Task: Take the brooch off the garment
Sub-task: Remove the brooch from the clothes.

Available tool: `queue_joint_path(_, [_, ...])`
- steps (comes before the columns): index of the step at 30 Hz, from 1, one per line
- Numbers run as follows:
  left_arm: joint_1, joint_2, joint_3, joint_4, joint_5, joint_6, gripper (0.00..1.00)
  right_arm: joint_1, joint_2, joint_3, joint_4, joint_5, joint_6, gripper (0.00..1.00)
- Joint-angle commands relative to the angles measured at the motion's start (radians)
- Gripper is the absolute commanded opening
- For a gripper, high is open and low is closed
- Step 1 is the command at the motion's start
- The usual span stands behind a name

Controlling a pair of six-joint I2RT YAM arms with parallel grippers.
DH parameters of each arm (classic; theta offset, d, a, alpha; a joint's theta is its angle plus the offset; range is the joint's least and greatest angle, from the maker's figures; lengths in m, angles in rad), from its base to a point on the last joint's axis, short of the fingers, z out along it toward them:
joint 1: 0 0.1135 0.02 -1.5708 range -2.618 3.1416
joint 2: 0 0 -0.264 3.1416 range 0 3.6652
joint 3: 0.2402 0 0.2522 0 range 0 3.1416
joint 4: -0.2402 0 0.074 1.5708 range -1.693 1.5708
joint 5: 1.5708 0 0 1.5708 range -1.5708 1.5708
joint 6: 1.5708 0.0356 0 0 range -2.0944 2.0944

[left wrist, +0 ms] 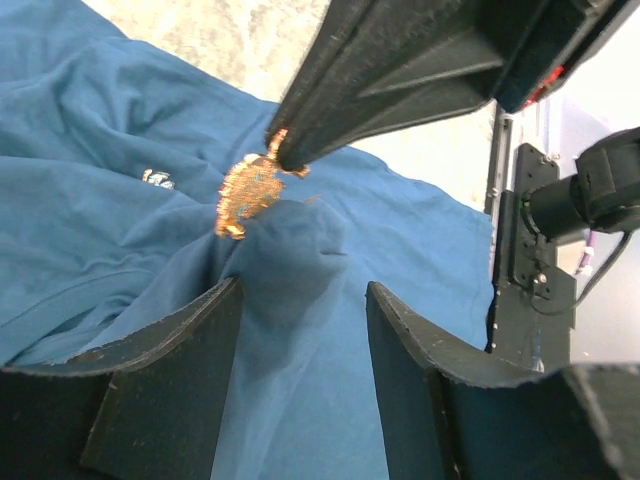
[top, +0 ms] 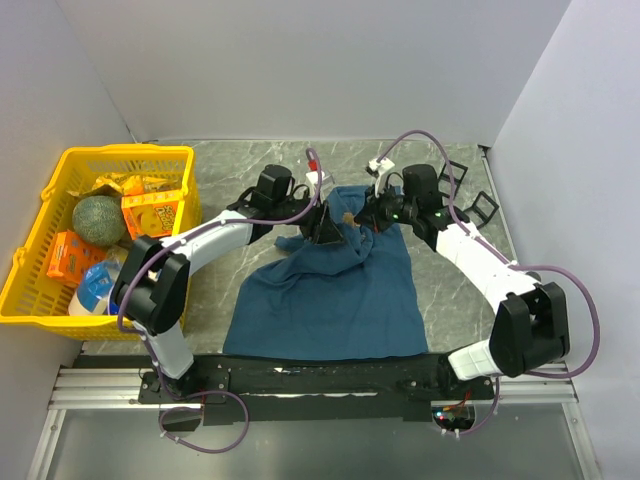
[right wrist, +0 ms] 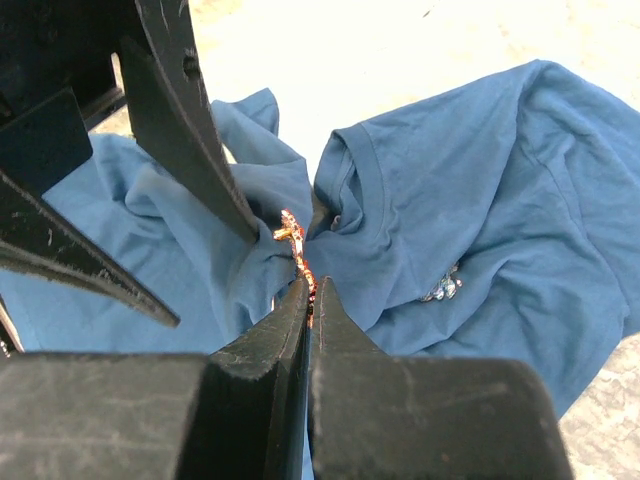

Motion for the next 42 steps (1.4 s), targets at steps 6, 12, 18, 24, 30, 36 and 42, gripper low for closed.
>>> queue_joint_path(6, [0.007, -0.063, 0.012, 0.001, -0.062, 0.052, 0.60, 0.002, -0.103, -0.032, 0.047, -0.012, -0.015, 0.00])
queue_joint_path(12, [0.006, -0.049, 0.012, -0.001, -0.024, 0.055, 0.60, 0.005, -0.106, -0.029, 0.051, -0.016, -0.009, 0.00])
queue_joint_path(18, [0.004, -0.035, 0.009, 0.001, -0.004, 0.057, 0.56, 0.003, -0.106, -0.026, 0.056, -0.020, -0.004, 0.00])
queue_joint_path(24, [-0.019, -0.016, 0.016, -0.010, 0.033, 0.067, 0.15, 0.003, -0.094, -0.009, 0.054, -0.029, 0.008, 0.00])
queue_joint_path(30, [-0.030, -0.006, 0.027, -0.027, 0.051, 0.078, 0.01, 0.009, -0.081, 0.005, 0.065, -0.014, 0.020, 0.00])
queue_joint_path(36, [-0.031, -0.002, 0.033, -0.028, 0.057, 0.078, 0.01, 0.031, -0.035, 0.037, 0.082, 0.029, 0.039, 0.00])
queue_joint_path(42, [-0.031, -0.006, 0.033, -0.028, 0.054, 0.083, 0.01, 0.032, -0.006, 0.069, 0.103, 0.056, 0.045, 0.00])
